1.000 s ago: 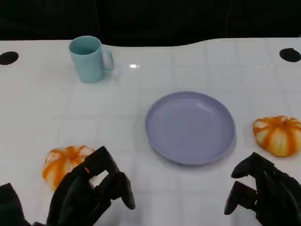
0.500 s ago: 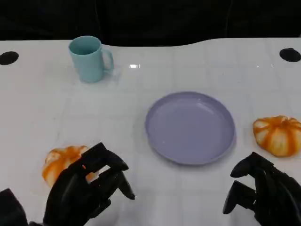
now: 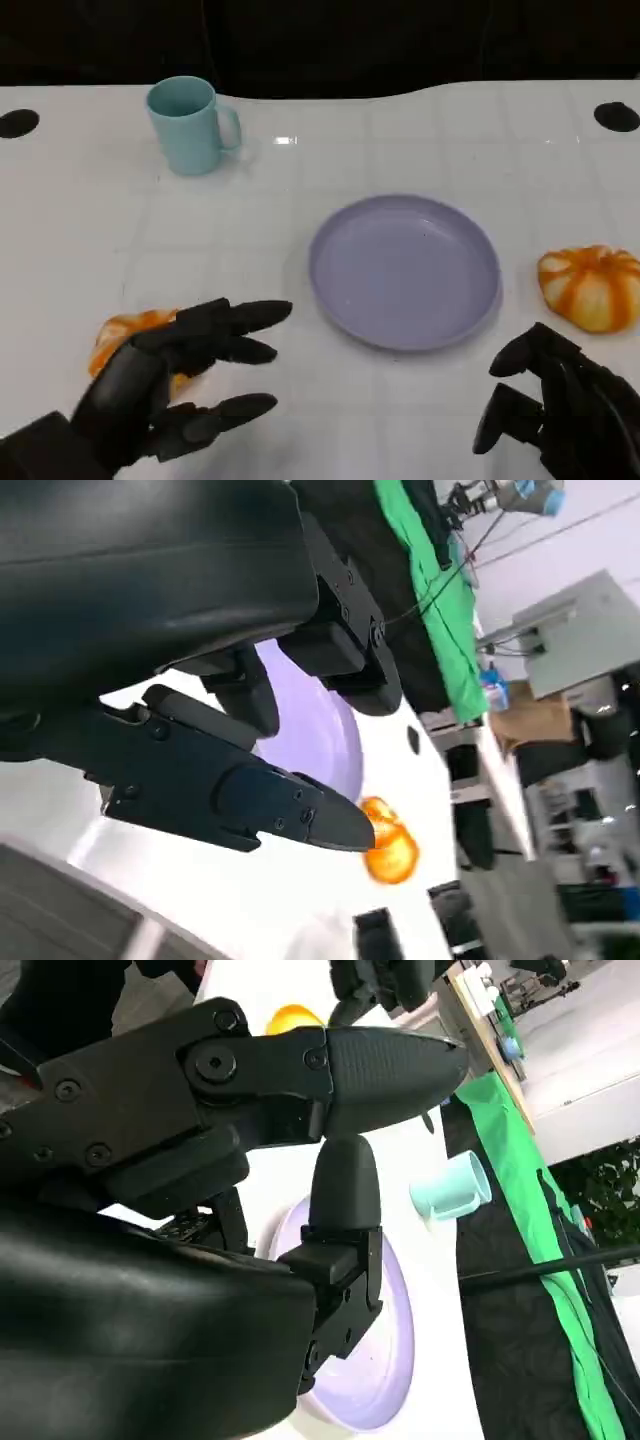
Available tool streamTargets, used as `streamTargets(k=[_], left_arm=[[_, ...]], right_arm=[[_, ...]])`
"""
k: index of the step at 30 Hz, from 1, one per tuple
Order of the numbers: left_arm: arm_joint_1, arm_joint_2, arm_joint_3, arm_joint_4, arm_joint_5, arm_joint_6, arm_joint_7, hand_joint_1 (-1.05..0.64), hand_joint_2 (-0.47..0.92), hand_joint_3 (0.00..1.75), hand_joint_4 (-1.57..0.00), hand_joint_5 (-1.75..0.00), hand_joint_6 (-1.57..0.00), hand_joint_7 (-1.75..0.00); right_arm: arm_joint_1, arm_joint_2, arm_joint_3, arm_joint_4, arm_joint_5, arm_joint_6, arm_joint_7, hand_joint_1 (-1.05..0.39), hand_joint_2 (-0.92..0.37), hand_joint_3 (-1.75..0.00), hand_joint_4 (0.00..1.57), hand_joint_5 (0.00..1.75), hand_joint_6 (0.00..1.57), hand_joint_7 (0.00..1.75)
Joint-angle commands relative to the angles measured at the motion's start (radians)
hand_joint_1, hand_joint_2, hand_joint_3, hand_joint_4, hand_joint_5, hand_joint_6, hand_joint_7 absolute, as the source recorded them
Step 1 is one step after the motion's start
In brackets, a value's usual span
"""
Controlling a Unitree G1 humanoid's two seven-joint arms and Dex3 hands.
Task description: Grasp the bread from the table and place it into the plate.
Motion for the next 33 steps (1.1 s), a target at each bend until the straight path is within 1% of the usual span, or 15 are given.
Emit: streamTargets(k=[1, 3, 7, 9, 12, 14, 15, 19, 22, 29, 30, 31, 33], left_arm=[[-0.017, 0.085, 0.013, -0.048, 0.108, -0.017, 0.036, -0.49, 0.92, 0.02, -0.22, -0.66, -0.50, -0.01], [-0.024, 0.126, 0.017, -0.076, 0.198, -0.022, 0.061, -0.51, 0.92, 0.02, -0.17, -0.62, -0.45, 0.00], [-0.028, 0.201, 0.021, -0.112, 0.353, -0.033, 0.105, -0.51, 0.92, 0.01, -0.15, -0.55, -0.44, 0.00], [-0.025, 0.225, 0.021, -0.128, 0.410, -0.032, 0.123, -0.51, 0.92, 0.01, -0.14, -0.52, -0.43, 0.00], [-0.014, 0.264, 0.024, -0.177, 0.541, -0.012, 0.152, -0.51, 0.91, 0.00, -0.14, -0.41, -0.42, 0.00], [-0.008, 0.282, 0.021, -0.211, 0.618, 0.013, 0.155, -0.51, 0.92, 0.00, -0.14, -0.38, -0.41, 0.00], [-0.005, 0.290, 0.018, -0.228, 0.656, 0.029, 0.153, -0.52, 0.92, 0.01, -0.10, -0.35, -0.38, 0.00], [-0.003, 0.307, -0.011, -0.291, 0.828, 0.111, 0.121, -0.51, 0.90, 0.01, -0.04, -0.29, -0.31, 0.00], [-0.004, 0.307, -0.037, -0.301, 0.918, 0.154, 0.122, -0.48, 0.87, 0.00, -0.04, -0.26, -0.30, 0.00], [-0.017, 0.313, -0.069, -0.305, 0.989, 0.218, 0.086, -0.46, 0.87, 0.00, -0.03, -0.20, -0.26, 0.00], [-0.035, 0.319, -0.085, -0.297, 1.020, 0.249, 0.035, -0.46, 0.87, 0.00, -0.03, -0.19, -0.26, 0.00], [-0.048, 0.323, -0.097, -0.291, 1.043, 0.273, -0.005, -0.45, 0.88, 0.01, -0.01, -0.15, -0.21, 0.00], [-0.075, 0.324, -0.119, -0.275, 1.076, 0.311, -0.065, -0.45, 0.89, 0.01, 0.00, -0.13, -0.18, 0.00]], right_arm=[[-0.001, -0.006, 0.000, -0.010, 0.000, -0.007, -0.006, -0.52, -0.92, -0.45, 0.61, 1.75, 0.39, 1.67], [-0.001, -0.004, 0.000, -0.014, 0.004, 0.000, -0.010, -0.53, -0.92, -0.45, 0.61, 1.75, 0.39, 1.67], [0.001, -0.005, 0.004, -0.016, -0.002, -0.005, -0.013, -0.53, -0.92, -0.46, 0.60, 1.75, 0.37, 1.68], [0.001, -0.005, 0.004, -0.014, -0.002, -0.009, -0.012, -0.52, -0.92, -0.46, 0.60, 1.75, 0.37, 1.69], [0.001, -0.005, 0.005, -0.015, 0.000, -0.007, -0.013, -0.53, -0.92, -0.47, 0.60, 1.75, 0.37, 1.70], [0.001, -0.004, 0.005, -0.016, 0.000, -0.006, -0.015, -0.53, -0.92, -0.46, 0.60, 1.75, 0.37, 1.69], [0.001, -0.004, 0.005, -0.015, 0.000, -0.007, -0.015, -0.53, -0.92, -0.46, 0.60, 1.75, 0.37, 1.69], [0.001, -0.005, 0.007, -0.015, -0.001, -0.009, -0.014, -0.52, -0.92, -0.47, 0.60, 1.75, 0.36, 1.69], [0.001, -0.005, 0.008, -0.018, -0.001, -0.006, -0.017, -0.52, -0.92, -0.47, 0.60, 1.75, 0.36, 1.70], [0.002, -0.007, 0.008, -0.017, 0.001, -0.010, -0.013, -0.52, -0.92, -0.47, 0.60, 1.75, 0.36, 1.70], [0.002, -0.008, 0.006, -0.017, 0.003, -0.007, -0.013, -0.53, -0.92, -0.47, 0.60, 1.75, 0.36, 1.70], [0.002, -0.009, 0.005, -0.017, 0.004, -0.005, -0.013, -0.53, -0.92, -0.47, 0.60, 1.75, 0.36, 1.70], [0.002, -0.010, 0.004, -0.016, 0.003, -0.006, -0.014, -0.53, -0.92, -0.47, 0.60, 1.75, 0.36, 1.70]])
